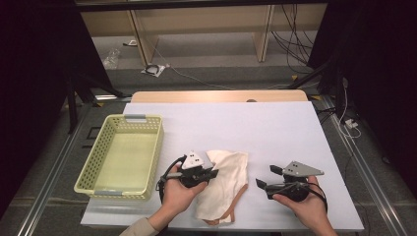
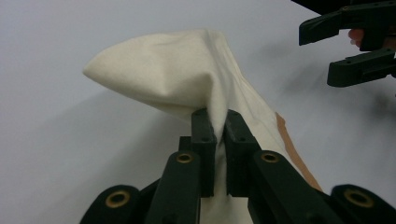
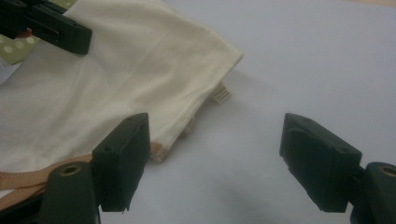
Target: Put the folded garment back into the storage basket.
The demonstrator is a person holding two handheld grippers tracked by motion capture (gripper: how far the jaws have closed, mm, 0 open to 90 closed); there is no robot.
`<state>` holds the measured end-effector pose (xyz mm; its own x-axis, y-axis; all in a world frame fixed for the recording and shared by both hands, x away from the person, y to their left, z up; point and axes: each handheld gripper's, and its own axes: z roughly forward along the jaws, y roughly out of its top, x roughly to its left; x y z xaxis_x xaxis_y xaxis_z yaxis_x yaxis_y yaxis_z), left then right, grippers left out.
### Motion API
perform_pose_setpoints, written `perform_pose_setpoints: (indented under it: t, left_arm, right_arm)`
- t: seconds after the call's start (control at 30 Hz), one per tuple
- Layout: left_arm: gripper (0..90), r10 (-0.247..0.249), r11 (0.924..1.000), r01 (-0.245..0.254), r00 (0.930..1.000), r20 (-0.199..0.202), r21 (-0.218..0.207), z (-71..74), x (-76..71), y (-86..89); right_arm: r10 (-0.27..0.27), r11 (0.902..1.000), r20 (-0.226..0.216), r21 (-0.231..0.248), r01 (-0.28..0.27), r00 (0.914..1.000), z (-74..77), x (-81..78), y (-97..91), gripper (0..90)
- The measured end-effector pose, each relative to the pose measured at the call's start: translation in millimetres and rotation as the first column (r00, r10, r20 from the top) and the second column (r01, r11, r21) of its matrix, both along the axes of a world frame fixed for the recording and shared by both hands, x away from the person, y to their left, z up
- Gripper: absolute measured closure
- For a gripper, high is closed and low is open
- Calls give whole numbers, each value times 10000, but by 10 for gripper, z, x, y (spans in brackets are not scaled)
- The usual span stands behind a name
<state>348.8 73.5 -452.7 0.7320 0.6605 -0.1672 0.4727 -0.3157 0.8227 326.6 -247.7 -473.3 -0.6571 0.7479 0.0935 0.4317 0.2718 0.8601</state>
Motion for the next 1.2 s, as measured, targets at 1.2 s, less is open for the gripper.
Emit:
perform_pose_setpoints:
  t: [1.2]
  left_arm:
    - [841, -377, 9991, 395, 9925, 1162, -127, 271, 2, 114]
  right_arm:
    - [-27, 9999, 312, 142, 23, 9995, 14, -2, 0, 256]
